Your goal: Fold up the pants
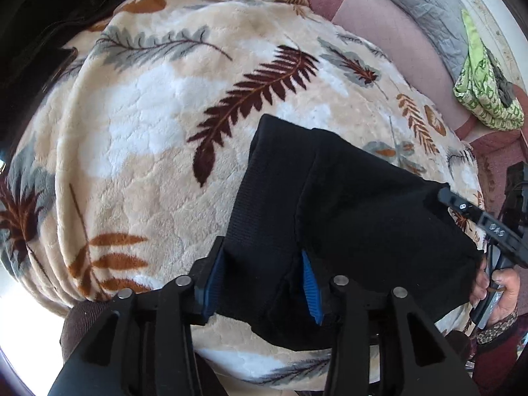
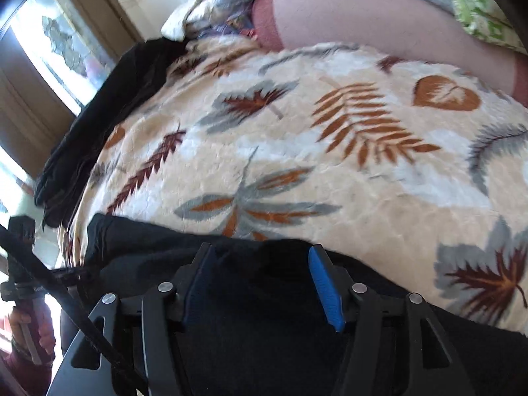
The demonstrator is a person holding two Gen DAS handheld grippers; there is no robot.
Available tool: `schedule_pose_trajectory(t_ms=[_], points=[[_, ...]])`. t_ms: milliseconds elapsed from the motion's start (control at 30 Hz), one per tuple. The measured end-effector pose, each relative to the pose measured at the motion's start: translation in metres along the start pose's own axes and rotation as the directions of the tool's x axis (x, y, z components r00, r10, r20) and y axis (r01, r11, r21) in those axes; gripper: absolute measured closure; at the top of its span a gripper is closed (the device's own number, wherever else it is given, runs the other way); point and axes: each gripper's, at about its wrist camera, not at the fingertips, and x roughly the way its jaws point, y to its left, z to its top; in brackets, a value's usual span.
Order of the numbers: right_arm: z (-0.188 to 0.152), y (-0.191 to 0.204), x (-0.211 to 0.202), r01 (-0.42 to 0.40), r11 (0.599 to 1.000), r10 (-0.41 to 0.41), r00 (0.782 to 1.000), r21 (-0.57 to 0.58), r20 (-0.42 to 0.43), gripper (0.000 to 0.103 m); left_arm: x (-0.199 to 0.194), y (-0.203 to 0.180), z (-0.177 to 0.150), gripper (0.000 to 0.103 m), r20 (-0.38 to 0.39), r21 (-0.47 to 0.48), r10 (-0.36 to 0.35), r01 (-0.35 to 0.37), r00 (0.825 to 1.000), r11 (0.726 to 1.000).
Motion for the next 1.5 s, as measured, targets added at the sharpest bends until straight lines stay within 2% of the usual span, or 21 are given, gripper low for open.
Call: schedule_pose_trajectory(t_ms=[33,67,200,300,367,433,533,567,633,700,767,833,933,1067,1133,1200,1233,1300,1400,1500], points=[[-0.001,0.003,0.002,-0.011,1.0,0.011,1.0,-0.014,-0.016,0.072,0.0,0.003,0.0,0.061,0.002,-0.007,-0.015,0.015,1.0,1.0],[-0.002,0.008,0.005,-0.017,0.999,0.016,0.999,-0.042,-0.036,0.096,0.001,0.007,0.0,0.061,0.002,-0.019,-0.039,0.039,0.999,0.999],[0.004,0.01,0.0,0.03,0.998,-0.031,0.999,-0.059,-0.013,0.097,-0.003,0.018,-0.001,0.058,0.012,-0.029,-0.089,0.09,0.996,0.996],[0.019,-0.003,-0.007,0.053,0.999,-0.054,0.998,0.003,0.032,0.098,-0.004,0.013,-0.004,0.057,0.017,0.002,-0.061,0.061,0.998,0.998],[0.028,-0.005,-0.002,0.1,0.995,-0.101,0.994,0.016,0.039,0.101,-0.004,0.011,-0.005,0.057,0.015,0.001,-0.05,0.05,0.999,0.999],[0.034,-0.009,0.008,0.155,0.988,-0.156,0.987,0.027,0.031,0.101,-0.006,0.012,-0.005,0.054,0.014,-0.019,-0.046,0.046,0.999,0.999],[0.04,-0.019,0.021,0.261,0.963,-0.261,0.965,0.06,-0.008,0.099,-0.018,0.017,-0.006,0.052,0.033,-0.045,-0.059,0.061,0.998,0.997],[0.038,-0.022,0.015,0.252,0.964,-0.254,0.967,0.083,0.012,0.099,-0.025,0.021,-0.006,0.05,0.051,-0.047,-0.062,0.065,0.997,0.997],[0.029,-0.019,-0.009,0.19,0.975,-0.198,0.978,0.113,0.066,0.096,-0.038,0.028,-0.006,0.041,0.098,-0.055,-0.035,0.041,0.995,0.998],[0.016,-0.007,-0.028,0.14,0.985,-0.149,0.984,0.096,0.096,0.089,-0.042,0.035,-0.004,0.039,0.123,-0.061,-0.006,0.014,0.992,0.998],[-0.008,0.01,-0.047,0.067,0.996,-0.073,0.991,0.061,0.113,0.067,-0.039,0.041,-0.002,0.039,0.101,-0.083,-0.011,0.02,0.995,0.996],[-0.039,0.027,-0.062,-0.011,1.0,0.008,0.993,0.023,0.12,0.058,-0.036,0.039,-0.004,0.039,0.085,-0.076,-0.033,0.04,0.996,0.996],[-0.083,0.039,-0.071,-0.041,0.999,0.041,0.994,-0.004,0.099,0.058,-0.032,0.028,-0.01,0.039,0.078,-0.043,-0.032,0.036,0.996,0.998],[-0.119,0.048,-0.067,0.023,0.999,-0.021,0.998,-0.042,0.061,0.058,-0.023,0.019,-0.016,0.039,0.061,-0.028,-0.012,0.014,0.998,1.0],[-0.128,0.049,-0.057,0.074,0.996,-0.071,0.996,-0.057,0.048,0.058,-0.018,0.018,-0.018,0.039,0.046,-0.027,0.006,-0.005,0.999,1.0],[-0.134,0.045,-0.047,0.078,0.996,-0.078,0.997,-0.043,0.017,0.062,-0.019,0.019,-0.02,0.039,0.035,-0.04,0.004,-0.003,0.999,0.999],[-0.138,0.042,-0.04,0.07,0.998,-0.07,0.997,-0.006,-0.012,0.067,-0.023,0.021,-0.021,0.039,0.043,-0.045,-0.003,0.004,0.999,0.999],[-0.149,0.038,-0.038,0.049,0.997,-0.048,0.999,0.06,-0.019,0.066,-0.037,0.024,-0.023,0.039,0.082,-0.046,-0.002,0.006,0.997,0.999],[-0.161,0.035,-0.046,0.036,0.997,-0.034,0.999,0.074,-0.036,0.067,-0.059,0.024,-0.022,0.039,0.143,-0.038,0.0,0.005,0.99,0.999],[-0.166,0.031,-0.055,0.018,0.997,-0.014,0.998,0.081,-0.055,0.067,-0.072,0.012,-0.019,0.038,0.188,-0.004,-0.045,0.047,0.981,0.999]])
